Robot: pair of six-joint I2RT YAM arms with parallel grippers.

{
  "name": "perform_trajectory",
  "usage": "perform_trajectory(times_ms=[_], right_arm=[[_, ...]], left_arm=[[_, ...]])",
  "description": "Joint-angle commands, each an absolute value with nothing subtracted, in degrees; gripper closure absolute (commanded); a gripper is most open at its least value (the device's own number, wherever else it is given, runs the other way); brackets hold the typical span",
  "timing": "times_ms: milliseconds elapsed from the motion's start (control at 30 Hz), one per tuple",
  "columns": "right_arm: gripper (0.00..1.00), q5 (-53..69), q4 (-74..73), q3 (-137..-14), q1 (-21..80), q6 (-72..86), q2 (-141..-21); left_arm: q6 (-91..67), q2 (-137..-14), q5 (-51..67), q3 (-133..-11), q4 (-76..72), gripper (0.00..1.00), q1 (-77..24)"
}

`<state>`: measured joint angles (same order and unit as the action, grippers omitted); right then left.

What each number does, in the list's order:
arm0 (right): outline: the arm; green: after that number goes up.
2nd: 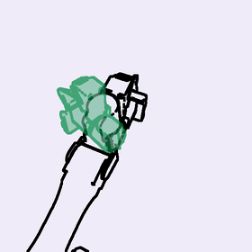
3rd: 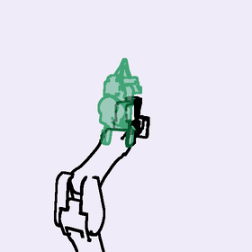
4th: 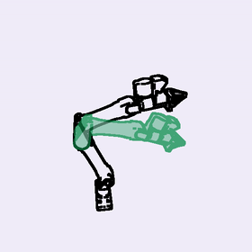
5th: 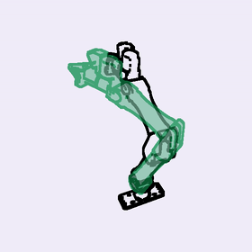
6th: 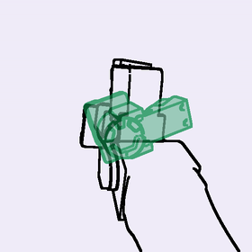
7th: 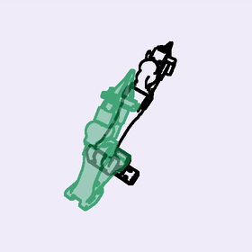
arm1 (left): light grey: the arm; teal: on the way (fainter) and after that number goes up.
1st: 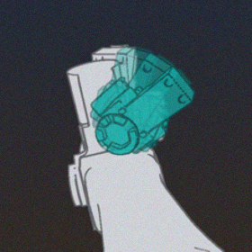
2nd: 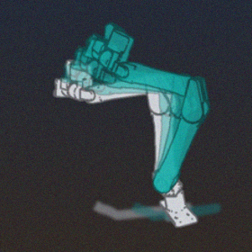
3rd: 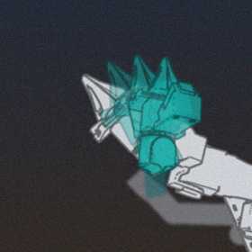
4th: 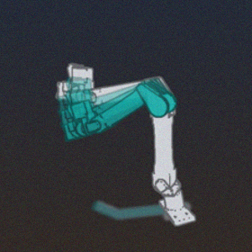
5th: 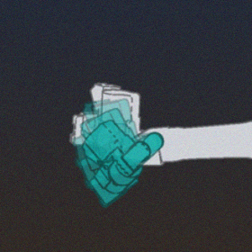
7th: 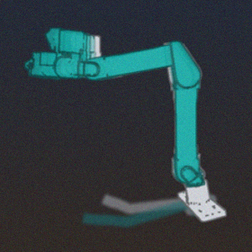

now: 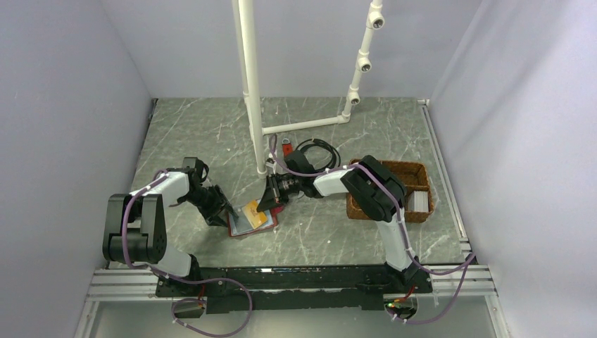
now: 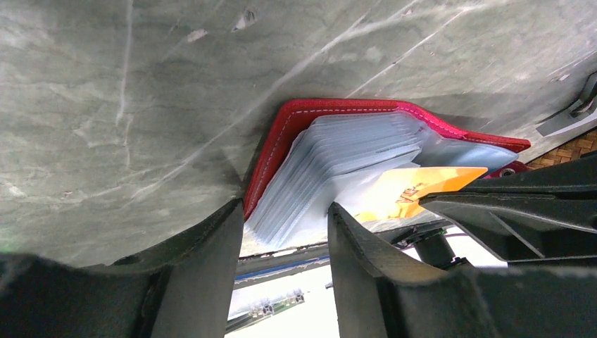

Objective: Put the credit cards into the card holder
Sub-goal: Insert the credit card into the card holder.

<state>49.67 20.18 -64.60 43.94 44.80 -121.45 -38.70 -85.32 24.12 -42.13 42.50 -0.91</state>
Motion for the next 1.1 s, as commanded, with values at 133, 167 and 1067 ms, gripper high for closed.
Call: perform_trajectory(times_ms=[133,167,1067], right_arm=[[1.00,46.03,27.86,-65.81,43.94,47.07,-123.26],[1.00,45.91,27.78,-65.97,43.95,47.15,-123.48],[1.00,37.62,38.62,-58.04,46.99,55.74,-121.54]], left_arm=[[-38.86,-84.55,21.09,-42.80,41.92,0.48,-1.13],[-38.87,-84.56,21.17,-42.82,41.92,0.48,-1.12],[-43.59,-75.86,15.04,-44.65,46.48,0.09,-1.00]])
